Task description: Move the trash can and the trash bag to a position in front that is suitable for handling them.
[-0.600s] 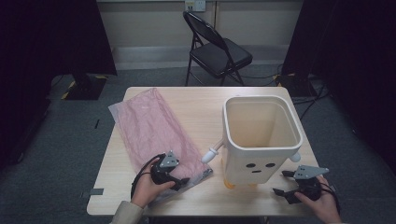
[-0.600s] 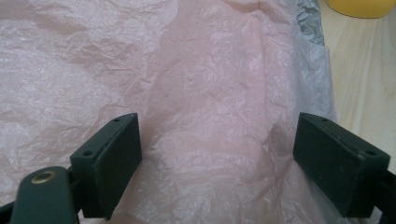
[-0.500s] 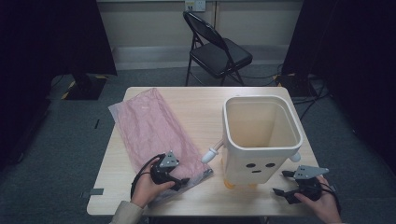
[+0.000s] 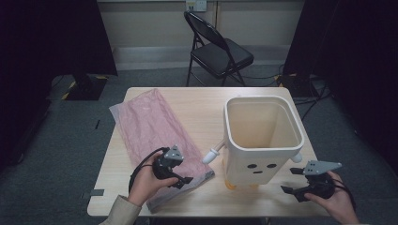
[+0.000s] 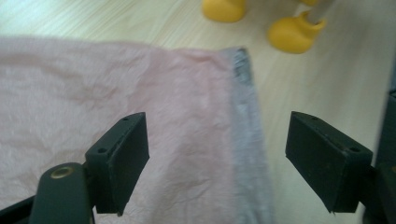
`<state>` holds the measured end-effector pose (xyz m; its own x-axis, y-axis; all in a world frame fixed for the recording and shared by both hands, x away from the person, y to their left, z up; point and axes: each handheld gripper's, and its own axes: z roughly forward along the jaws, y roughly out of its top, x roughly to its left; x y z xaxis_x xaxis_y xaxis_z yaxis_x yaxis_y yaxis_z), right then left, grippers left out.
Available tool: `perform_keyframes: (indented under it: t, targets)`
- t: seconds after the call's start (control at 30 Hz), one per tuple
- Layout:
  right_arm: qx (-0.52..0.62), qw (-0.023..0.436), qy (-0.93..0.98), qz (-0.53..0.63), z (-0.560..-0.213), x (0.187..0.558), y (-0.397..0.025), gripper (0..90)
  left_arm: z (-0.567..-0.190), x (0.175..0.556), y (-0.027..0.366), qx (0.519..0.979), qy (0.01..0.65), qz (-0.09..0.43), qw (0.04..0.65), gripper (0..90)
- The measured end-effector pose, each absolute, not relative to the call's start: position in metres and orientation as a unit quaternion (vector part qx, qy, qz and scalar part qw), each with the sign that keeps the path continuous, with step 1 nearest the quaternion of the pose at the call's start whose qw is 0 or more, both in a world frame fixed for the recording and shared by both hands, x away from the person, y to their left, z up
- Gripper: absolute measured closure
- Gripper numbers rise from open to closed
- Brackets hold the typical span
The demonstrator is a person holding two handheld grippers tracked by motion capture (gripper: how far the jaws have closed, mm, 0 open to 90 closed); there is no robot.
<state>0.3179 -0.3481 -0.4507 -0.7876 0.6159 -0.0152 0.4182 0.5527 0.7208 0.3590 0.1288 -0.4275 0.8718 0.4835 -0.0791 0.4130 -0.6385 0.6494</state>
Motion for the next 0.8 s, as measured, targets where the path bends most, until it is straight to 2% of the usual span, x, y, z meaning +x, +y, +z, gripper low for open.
perform_keyframes:
  t: [0.4,0.6,0.8]
  targets:
    - [0.276,0.143,0.869,0.386,-0.387,0.329,-0.344,23.3,-0.361,0.350,0.098,0.908,0.202,0.043,0.365,19.5]
    - [0.263,0.140,0.866,0.401,-0.367,0.337,-0.337,29.0,-0.342,0.351,0.085,0.904,0.190,0.045,0.380,19.6]
    - [0.257,0.134,0.866,0.407,-0.357,0.348,-0.331,38.5,-0.327,0.355,0.071,0.897,0.184,0.045,0.399,23.4]
